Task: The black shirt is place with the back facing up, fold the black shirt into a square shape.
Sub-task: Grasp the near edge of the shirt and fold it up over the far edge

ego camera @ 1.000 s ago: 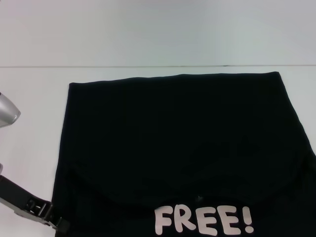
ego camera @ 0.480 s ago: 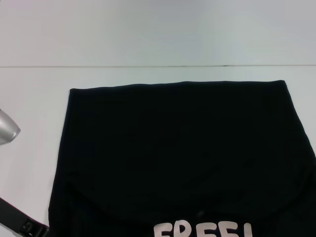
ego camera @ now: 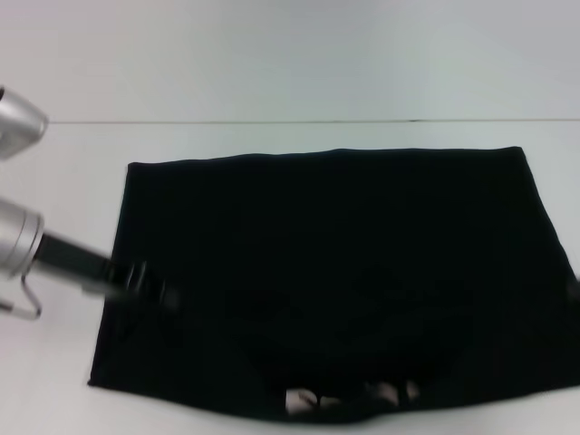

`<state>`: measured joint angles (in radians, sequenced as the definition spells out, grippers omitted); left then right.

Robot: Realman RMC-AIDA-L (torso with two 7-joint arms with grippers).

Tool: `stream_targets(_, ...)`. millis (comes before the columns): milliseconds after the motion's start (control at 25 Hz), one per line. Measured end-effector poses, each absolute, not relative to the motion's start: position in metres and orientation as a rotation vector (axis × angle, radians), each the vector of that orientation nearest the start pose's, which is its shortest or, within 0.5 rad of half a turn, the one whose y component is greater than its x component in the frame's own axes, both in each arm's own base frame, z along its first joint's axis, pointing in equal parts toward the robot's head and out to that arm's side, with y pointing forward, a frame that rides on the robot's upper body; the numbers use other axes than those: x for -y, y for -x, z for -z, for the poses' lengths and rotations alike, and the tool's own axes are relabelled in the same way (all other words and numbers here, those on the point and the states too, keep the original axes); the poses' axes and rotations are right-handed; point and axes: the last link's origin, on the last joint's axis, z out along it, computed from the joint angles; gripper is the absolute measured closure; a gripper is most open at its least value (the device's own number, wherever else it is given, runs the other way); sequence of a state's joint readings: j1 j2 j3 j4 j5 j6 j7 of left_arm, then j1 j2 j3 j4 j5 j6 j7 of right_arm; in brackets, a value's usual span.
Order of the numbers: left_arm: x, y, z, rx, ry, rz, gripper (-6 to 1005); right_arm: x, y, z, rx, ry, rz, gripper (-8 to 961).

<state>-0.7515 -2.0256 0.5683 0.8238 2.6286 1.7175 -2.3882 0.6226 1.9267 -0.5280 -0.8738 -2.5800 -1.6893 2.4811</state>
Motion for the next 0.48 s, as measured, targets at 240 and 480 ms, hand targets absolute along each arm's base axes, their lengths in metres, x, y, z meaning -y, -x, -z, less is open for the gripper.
stream_targets(240,-0.406,0.246,-0.054,1.692,2.303,0.171,991,-0.388,-0.294,-0.119,-1.751,2.082,-0.296,916)
stream_targets(480,-0.434,0.245,-0.051,1.64,2.126,0.211,992,-0.427,-0.287,-0.107,-1.674,1.958,-0.356,916)
